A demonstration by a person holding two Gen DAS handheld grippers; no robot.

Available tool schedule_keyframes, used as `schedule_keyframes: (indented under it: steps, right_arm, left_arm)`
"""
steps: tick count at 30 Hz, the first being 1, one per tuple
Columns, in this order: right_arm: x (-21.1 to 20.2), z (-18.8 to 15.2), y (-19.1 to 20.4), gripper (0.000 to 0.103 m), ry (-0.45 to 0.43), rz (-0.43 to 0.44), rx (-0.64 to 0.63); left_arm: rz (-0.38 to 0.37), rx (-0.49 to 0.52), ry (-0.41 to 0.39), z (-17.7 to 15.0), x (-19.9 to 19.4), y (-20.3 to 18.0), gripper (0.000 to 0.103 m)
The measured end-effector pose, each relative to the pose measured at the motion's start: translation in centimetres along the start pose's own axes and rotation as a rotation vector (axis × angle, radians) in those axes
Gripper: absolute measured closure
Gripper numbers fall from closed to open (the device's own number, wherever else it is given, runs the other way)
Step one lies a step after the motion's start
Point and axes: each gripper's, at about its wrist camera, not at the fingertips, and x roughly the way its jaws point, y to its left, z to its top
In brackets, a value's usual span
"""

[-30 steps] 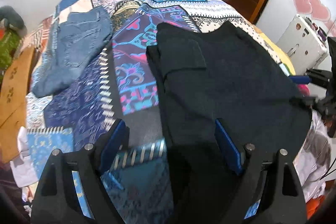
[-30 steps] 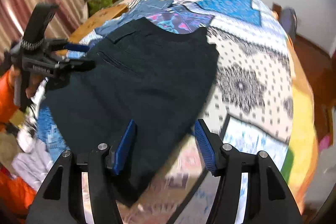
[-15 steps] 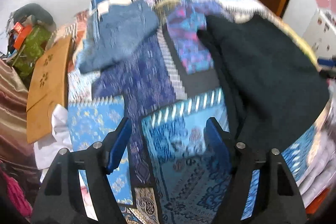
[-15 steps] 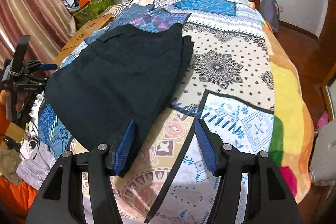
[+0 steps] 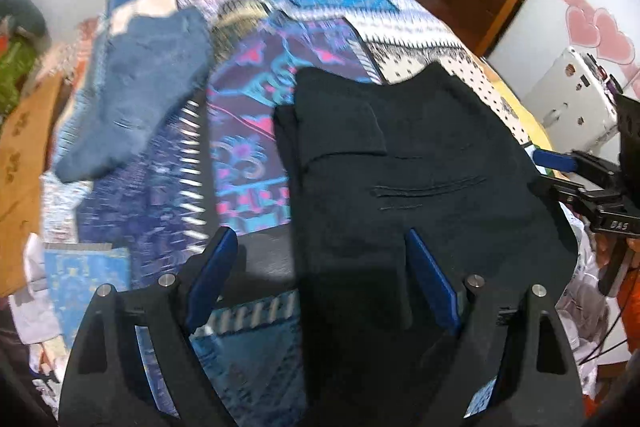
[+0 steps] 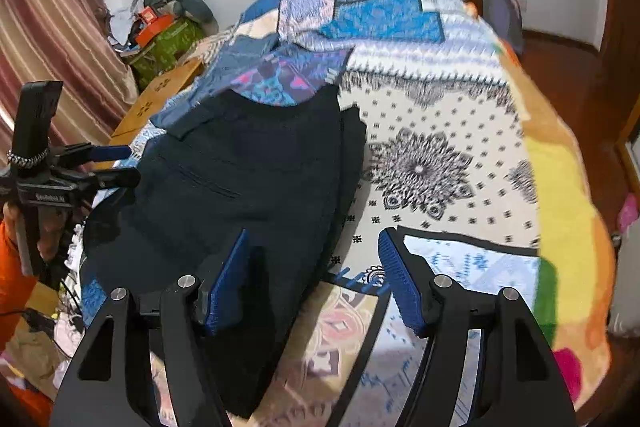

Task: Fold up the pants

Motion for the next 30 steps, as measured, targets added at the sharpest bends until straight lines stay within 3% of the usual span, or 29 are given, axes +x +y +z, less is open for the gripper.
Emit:
schedule_keyframes:
  steps: [4, 7, 10, 16, 22, 26, 30]
  right_arm:
    - [1.6, -0.1, -0.9, 0.040, 0.019, 0.061, 0.080]
    - [2.7, 0.1, -1.1, 0.040, 0.041, 0.091, 0.086]
    - [3.8, 0.6, -1.7, 0.034, 0.069, 0.130, 0.108]
    - [4.8, 1.3, -2.6, 0.030, 0.096, 0.193, 0.127]
    - [5.9, 2.2, -3.0, 0.028, 0.122, 0.255, 0.156]
    - [6.8, 3.2, -1.8, 0.030, 0.147, 0.257, 0.093]
    - [7.2, 4.0, -1.2, 0.040, 0.156, 0.252, 0.062]
  left_arm:
    - [-0.042, -0.014, 0.069, 0.6, 2.1, -0.2, 0.016]
    - [-0.043, 0.014, 0.077, 1.3, 2.8, -0.5, 0.011]
    - [-0.069, 0.031, 0.102, 1.9, 3.4, -0.4, 0.006]
    - [-0.133, 0.061, 0.116, 3.3, 4.7, -0.4, 0.002]
    - [-0.210, 0.048, 0.137, 4.5, 5.9, -0.5, 0.002]
    - [-0.218, 0.060, 0.145, 5.1, 6.4, -0.7, 0.003]
    - [-0.225, 0.058, 0.139, 5.5, 6.4, -0.8, 0.016]
